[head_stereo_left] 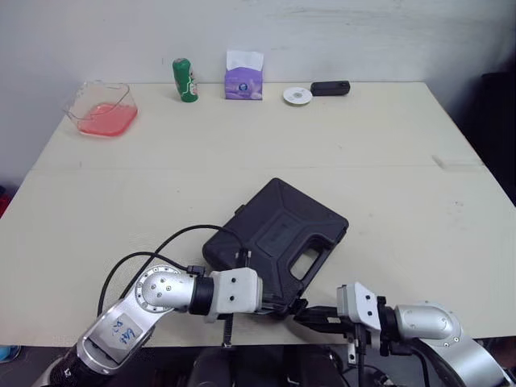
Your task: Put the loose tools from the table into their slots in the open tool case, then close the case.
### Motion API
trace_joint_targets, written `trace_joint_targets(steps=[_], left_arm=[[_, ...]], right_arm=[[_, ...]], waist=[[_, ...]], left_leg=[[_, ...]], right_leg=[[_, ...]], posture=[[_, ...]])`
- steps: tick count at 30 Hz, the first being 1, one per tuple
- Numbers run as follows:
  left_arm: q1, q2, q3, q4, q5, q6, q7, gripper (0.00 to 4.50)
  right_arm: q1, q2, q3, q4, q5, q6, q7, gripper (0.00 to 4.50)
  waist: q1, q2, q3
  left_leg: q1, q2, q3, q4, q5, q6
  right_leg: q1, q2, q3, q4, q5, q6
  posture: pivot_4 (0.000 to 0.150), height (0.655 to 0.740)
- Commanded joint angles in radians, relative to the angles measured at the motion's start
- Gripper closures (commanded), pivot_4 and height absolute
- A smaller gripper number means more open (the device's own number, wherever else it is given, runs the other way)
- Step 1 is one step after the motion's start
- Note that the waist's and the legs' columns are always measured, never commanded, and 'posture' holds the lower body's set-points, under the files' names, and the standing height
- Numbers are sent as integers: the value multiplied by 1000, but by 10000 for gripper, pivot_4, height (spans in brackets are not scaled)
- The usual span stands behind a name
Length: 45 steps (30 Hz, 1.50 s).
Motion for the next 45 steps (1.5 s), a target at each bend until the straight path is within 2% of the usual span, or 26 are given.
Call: trace_joint_targets(steps=[1, 19, 30, 34, 40, 45], left_arm=[[18, 1, 29, 90, 36, 71, 63, 43936], [39, -16, 106, 59, 17, 59, 109, 43936], [-32, -31, 47, 103, 59, 53, 118, 43936], [-25, -2, 24, 121, 57, 64, 88, 43936], [-13, 20, -4, 131, 56, 85, 61, 43936], [-1, 18, -13, 145, 82, 65, 81, 43936]], right_arm=[[-14, 8, -16, -67, 47, 6, -6, 45000], [-69, -41, -51, -44, 98, 44, 37, 45000], [-59, -38, -30, -7, 46, 52, 4, 45000], [-87, -15, -14, 5, 24, 39, -9, 45000], [-126, 31, -10, -30, 89, 101, -20, 45000], [-141, 38, -6, -33, 73, 113, -20, 45000]], waist=[[0, 0, 0], [-2, 0, 1], [-2, 0, 1], [-2, 0, 1], [-4, 1, 0], [-8, 2, -1]], left_leg=[[0, 0, 0, 0, 0, 0], [-1, 1, 0, 0, 0, 0], [-1, 1, 0, -1, 0, 0], [-1, 1, 0, -1, 0, 0], [-1, 2, 0, -1, 0, 0], [0, 2, 1, -2, 0, -1]], right_leg=[[0, 0, 0, 0, 0, 0], [-1, 0, 0, 0, 0, -1], [-2, 0, 0, 0, 0, -1], [-2, 0, 0, 0, 0, -1], [-2, 1, 0, 0, -1, -2], [-4, 2, 1, 1, -1, -3]], posture=[[1500, 7400], [1500, 7400], [1500, 7400], [1500, 7400], [1500, 7400], [1500, 7400]])
